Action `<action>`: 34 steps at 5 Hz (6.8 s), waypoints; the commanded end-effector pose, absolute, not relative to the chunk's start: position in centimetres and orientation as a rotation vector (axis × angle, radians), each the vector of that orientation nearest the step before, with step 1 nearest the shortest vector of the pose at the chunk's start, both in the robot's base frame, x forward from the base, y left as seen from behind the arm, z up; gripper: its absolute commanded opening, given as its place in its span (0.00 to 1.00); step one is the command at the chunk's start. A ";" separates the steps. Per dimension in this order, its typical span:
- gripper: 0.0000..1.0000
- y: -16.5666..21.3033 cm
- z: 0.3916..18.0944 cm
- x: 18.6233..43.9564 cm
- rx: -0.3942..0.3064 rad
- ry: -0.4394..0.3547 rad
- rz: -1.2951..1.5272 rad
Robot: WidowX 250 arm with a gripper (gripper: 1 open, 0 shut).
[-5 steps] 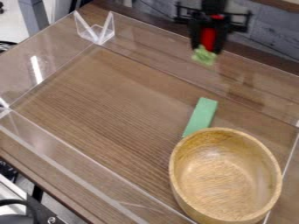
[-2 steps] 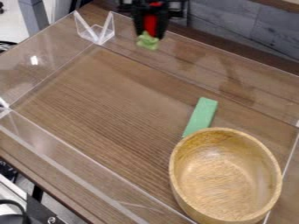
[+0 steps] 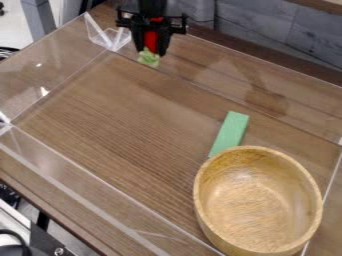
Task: Move the red fruit to the left
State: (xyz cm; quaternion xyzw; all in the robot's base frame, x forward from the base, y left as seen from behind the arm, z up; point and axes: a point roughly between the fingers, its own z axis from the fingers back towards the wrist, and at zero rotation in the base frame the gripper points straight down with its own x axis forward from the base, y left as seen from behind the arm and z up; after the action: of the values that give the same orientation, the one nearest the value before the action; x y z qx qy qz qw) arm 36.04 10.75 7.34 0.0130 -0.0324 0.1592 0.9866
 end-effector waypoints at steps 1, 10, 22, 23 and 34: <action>0.00 10.2 8.0 36.5 0.040 -0.108 0.299; 0.00 7.5 6.6 35.5 -0.008 -0.160 0.385; 0.00 13.7 11.1 33.6 -0.023 -0.171 0.577; 0.00 13.6 12.3 33.9 -0.027 -0.173 0.554; 0.00 14.3 8.1 33.3 0.077 -0.070 0.669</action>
State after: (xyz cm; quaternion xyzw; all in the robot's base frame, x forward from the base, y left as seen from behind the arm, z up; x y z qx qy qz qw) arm 32.87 13.76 5.29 0.0333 0.0067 0.3263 0.9446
